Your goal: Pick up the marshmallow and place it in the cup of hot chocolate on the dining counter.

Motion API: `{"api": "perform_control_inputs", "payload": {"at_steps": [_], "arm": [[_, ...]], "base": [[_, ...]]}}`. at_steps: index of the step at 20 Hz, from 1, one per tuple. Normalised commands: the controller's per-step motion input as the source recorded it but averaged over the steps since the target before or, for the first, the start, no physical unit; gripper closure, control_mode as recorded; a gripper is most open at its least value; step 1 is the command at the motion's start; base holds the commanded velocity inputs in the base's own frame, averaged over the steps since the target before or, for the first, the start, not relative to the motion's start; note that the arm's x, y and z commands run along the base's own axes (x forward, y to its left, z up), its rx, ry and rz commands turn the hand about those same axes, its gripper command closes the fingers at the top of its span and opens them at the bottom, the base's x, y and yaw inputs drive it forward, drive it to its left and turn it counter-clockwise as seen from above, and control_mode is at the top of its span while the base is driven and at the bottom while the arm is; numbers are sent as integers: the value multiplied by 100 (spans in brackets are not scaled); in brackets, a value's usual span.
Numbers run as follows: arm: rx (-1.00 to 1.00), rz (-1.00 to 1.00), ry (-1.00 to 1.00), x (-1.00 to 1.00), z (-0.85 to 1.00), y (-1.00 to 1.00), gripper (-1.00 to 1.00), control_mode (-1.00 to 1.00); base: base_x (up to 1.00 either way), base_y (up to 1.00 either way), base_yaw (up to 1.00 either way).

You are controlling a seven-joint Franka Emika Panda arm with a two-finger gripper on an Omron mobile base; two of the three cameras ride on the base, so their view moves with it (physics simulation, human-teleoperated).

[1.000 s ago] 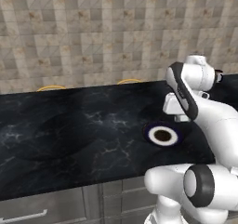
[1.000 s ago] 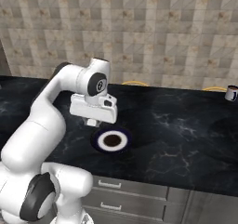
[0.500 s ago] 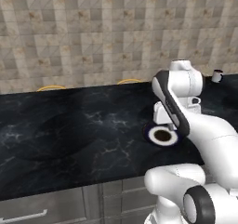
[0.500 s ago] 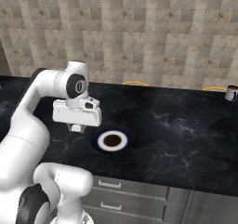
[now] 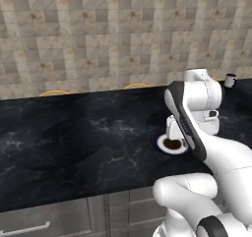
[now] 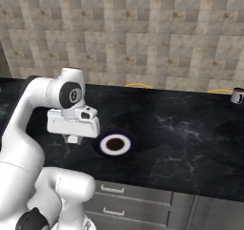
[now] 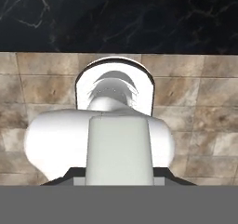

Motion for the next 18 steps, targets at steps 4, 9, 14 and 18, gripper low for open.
{"api": "perform_control_inputs", "payload": {"at_steps": [4, 9, 14, 18], "arm": [[-1, 0, -2, -42, 0, -1, 100, 100], [0, 0, 0, 0, 0, 0, 100, 100], [0, 0, 0, 0, 0, 0, 100, 100], [0, 0, 0, 0, 0, 0, 100, 100]], "base": [[-4, -7, 0], [-22, -69, -6], [-46, -100, -14], [-47, -100, -14]]}}
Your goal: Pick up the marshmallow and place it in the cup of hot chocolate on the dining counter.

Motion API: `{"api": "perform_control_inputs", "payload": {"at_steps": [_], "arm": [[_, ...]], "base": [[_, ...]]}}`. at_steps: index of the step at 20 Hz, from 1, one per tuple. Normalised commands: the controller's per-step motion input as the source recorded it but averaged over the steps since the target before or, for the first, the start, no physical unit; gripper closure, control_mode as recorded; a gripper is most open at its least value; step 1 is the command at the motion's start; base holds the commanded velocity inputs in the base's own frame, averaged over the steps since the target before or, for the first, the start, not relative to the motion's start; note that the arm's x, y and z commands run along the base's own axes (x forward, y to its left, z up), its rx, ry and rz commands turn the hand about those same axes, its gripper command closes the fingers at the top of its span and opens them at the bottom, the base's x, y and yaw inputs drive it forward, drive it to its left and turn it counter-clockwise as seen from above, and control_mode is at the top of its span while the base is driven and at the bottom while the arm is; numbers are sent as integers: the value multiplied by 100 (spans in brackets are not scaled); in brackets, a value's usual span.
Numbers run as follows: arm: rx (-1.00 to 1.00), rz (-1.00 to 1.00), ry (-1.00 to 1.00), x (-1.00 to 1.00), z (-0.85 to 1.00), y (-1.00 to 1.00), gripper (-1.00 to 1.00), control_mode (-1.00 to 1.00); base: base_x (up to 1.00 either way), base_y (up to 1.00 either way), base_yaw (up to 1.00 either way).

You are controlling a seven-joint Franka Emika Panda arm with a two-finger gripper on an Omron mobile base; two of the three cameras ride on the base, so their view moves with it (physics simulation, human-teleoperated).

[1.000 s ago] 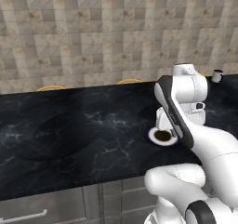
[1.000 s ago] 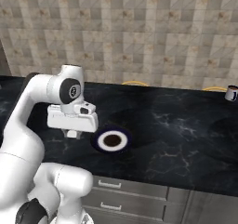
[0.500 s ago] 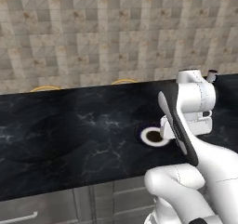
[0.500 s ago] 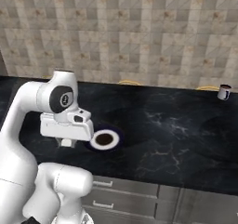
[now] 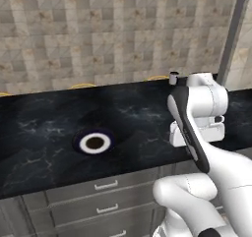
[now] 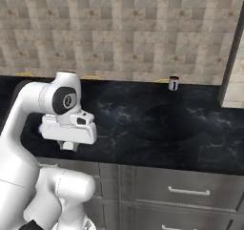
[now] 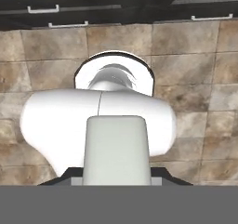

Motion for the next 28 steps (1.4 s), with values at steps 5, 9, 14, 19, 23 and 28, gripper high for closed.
{"api": "perform_control_inputs", "payload": {"at_steps": [5, 9, 14, 19, 23, 28], "arm": [[0, 0, 0, 0, 0, 0, 100, 100], [0, 0, 0, 0, 0, 0, 100, 100], [0, 0, 0, 0, 0, 0, 100, 100], [0, 0, 0, 0, 0, 0, 100, 100], [0, 0, 0, 0, 0, 0, 100, 100], [0, 0, 0, 0, 0, 0, 100, 100]], "base": [[-15, -100, -9], [-3, -100, -1], [0, -100, 0], [0, -100, 0], [0, -100, 0], [0, -100, 1]]}}
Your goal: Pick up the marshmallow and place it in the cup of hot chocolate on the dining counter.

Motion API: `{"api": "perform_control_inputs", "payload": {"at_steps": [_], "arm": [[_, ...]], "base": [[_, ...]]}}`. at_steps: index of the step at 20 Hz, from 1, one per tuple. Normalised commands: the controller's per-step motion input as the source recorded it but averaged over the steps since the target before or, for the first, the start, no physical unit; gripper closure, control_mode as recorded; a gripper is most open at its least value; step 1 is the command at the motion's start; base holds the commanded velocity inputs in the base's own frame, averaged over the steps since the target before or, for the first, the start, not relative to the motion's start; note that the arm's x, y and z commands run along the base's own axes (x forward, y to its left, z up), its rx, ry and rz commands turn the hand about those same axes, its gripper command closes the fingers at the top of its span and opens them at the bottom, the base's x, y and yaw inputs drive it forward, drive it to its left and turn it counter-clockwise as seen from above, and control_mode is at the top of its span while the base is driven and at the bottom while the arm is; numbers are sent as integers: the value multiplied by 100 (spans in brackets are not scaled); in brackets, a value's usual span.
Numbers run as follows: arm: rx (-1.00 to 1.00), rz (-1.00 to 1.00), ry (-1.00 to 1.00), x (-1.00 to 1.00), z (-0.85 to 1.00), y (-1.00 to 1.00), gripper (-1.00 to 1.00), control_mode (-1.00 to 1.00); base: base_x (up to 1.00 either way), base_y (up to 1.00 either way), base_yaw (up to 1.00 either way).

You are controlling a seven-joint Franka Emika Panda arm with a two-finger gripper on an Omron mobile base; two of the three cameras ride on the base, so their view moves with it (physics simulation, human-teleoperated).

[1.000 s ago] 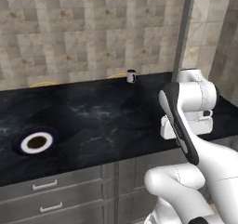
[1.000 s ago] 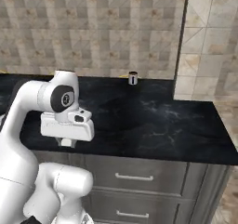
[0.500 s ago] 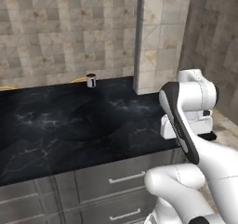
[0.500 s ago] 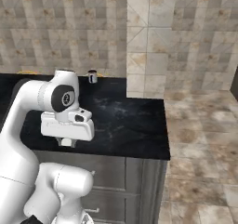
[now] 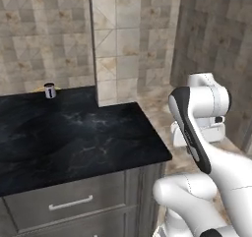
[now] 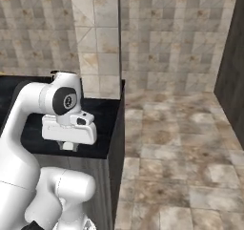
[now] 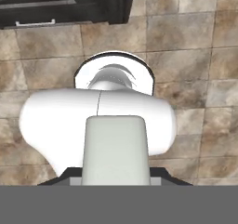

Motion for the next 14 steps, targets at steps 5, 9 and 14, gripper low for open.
{"api": "perform_control_inputs", "payload": {"at_steps": [5, 9, 14], "arm": [[0, 0, 0, 0, 0, 0, 100, 100], [0, 0, 0, 0, 0, 0, 100, 100], [0, 0, 0, 0, 0, 0, 100, 100]], "base": [[0, -100, 4], [8, -100, 10], [91, -98, 32]]}}
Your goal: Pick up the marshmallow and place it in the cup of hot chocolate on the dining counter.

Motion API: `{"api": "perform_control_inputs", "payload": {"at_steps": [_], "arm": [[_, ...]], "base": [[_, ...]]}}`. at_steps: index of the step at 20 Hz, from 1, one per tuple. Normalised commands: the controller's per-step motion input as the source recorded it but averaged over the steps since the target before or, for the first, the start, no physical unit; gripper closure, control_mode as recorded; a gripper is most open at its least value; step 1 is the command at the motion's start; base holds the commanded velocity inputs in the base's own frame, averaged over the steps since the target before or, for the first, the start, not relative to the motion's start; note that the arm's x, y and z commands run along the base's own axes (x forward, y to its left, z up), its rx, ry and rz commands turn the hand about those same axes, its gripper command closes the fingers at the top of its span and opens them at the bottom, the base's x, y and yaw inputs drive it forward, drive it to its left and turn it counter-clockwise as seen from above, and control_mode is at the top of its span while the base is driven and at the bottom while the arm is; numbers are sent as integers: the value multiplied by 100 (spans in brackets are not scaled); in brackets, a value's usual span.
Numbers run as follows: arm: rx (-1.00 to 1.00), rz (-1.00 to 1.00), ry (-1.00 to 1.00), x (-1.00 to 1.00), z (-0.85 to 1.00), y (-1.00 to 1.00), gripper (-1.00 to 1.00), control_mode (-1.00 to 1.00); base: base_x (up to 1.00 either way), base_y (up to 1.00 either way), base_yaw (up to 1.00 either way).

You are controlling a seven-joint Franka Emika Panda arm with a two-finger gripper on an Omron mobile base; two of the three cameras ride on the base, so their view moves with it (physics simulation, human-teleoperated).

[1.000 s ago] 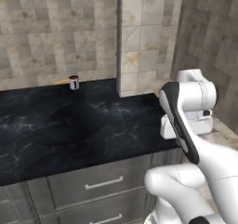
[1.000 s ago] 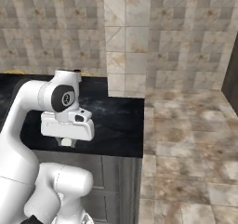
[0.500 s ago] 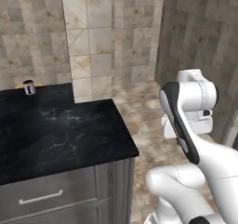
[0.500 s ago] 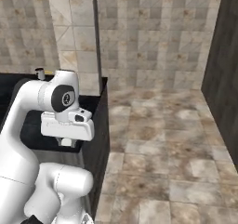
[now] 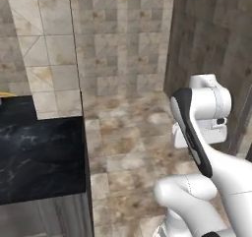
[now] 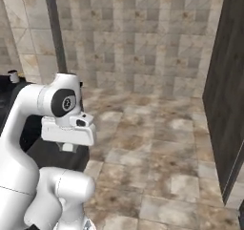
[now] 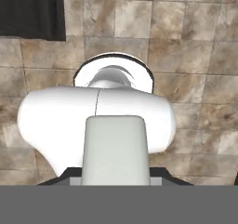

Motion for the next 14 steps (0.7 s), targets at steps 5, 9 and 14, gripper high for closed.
{"api": "perform_control_inputs", "payload": {"at_steps": [5, 9, 14], "arm": [[0, 0, 0, 0, 0, 0, 100, 100], [0, 0, 0, 0, 0, 0, 100, 100], [0, 0, 0, 0, 0, 0, 100, 100]], "base": [[100, -70, 33], [100, -96, 33], [100, -83, 35]]}}
